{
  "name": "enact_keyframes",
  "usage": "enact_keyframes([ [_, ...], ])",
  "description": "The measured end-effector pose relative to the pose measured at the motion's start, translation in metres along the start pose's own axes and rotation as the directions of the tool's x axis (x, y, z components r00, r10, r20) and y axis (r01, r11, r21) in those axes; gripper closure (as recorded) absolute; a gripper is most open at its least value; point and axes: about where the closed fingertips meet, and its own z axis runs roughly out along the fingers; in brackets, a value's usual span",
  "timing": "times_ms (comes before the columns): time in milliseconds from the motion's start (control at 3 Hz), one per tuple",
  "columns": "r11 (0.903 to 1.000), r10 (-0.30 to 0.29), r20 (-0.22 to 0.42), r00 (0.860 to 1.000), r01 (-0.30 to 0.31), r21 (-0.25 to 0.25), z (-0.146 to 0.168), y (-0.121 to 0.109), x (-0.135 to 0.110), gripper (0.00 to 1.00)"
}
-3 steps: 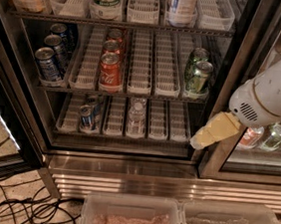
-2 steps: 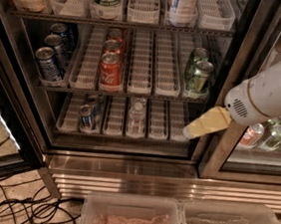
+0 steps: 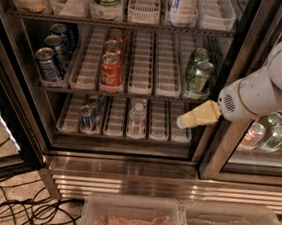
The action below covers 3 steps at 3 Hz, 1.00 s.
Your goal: Pick green can from middle shelf of fridge
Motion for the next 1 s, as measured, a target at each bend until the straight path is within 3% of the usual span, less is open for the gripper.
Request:
enact_keyframes([
  [667, 0.9998, 0.011, 0.035, 0.999, -0.011, 0.017, 0.005, 0.003, -0.001, 0.0],
  [1000, 0.9967, 0.071, 0.092, 0.993, -0.074, 0.032, 0.014, 0.005, -0.011, 0.0],
])
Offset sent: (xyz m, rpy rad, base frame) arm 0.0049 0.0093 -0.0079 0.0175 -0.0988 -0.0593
